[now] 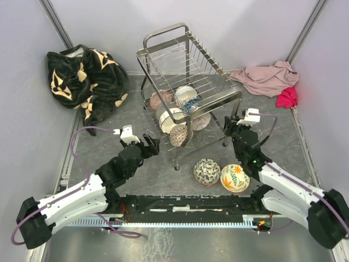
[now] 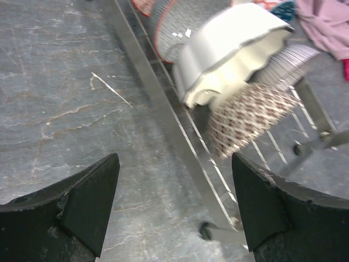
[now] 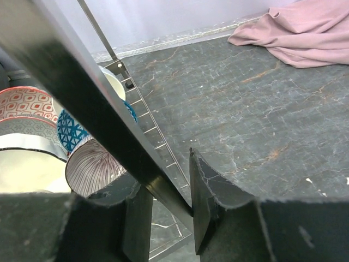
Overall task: Load the bowls into the dish rack
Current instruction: Adjust the dish rack at the center of the board.
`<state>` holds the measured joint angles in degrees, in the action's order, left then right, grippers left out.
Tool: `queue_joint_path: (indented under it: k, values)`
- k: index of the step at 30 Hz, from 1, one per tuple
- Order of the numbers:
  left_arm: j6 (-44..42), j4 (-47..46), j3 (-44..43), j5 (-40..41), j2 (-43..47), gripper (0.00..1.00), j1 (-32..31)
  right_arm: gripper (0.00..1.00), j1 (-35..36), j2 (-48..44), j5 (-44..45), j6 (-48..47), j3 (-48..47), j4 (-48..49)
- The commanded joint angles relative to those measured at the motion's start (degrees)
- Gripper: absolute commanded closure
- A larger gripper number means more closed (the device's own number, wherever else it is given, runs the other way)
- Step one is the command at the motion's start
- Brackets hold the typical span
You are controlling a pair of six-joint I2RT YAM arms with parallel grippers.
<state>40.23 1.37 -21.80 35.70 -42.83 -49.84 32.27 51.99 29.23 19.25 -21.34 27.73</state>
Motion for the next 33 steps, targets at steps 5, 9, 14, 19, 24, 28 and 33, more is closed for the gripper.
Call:
queue_joint_path:
  k: [5,9,14,19,24,28,33]
  values:
    - [5.45,3.61,1.98,-7.6,7.67,0.13,-0.36,1.0,6.19,11.79,18.41,21.69,-6.14,-7.65]
    - [6.69,4.53,2.96,-8.57,10.14,0.13,-0.8,1.0,9.4,12.63,25.16,26.56,-7.5,-13.7]
    - [6.9,6.83,2.5,-8.57,12.22,0.14,-1.22,1.0,13.85,13.86,33.27,33.92,-9.03,-21.74]
    - [6.62,9.49,1.6,-8.49,15.09,0.14,-1.69,1.0,16.8,17.02,37.45,39.48,-11.81,-27.64]
    - [6.44,10.59,1.26,-10.05,16.23,0.15,-1.8,1.0,17.65,21.15,37.69,41.75,-14.3,-28.08]
    - [6.99,11.07,1.41,-12.05,17.54,0.17,-1.98,1.0,17.65,24.63,36.89,42.28,-16.82,-27.4]
    - [7.09,10.27,1.57,-14.43,18.25,0.18,-2.14,1.0,17.57,29.99,34.71,39.54,-20.21,-23.7]
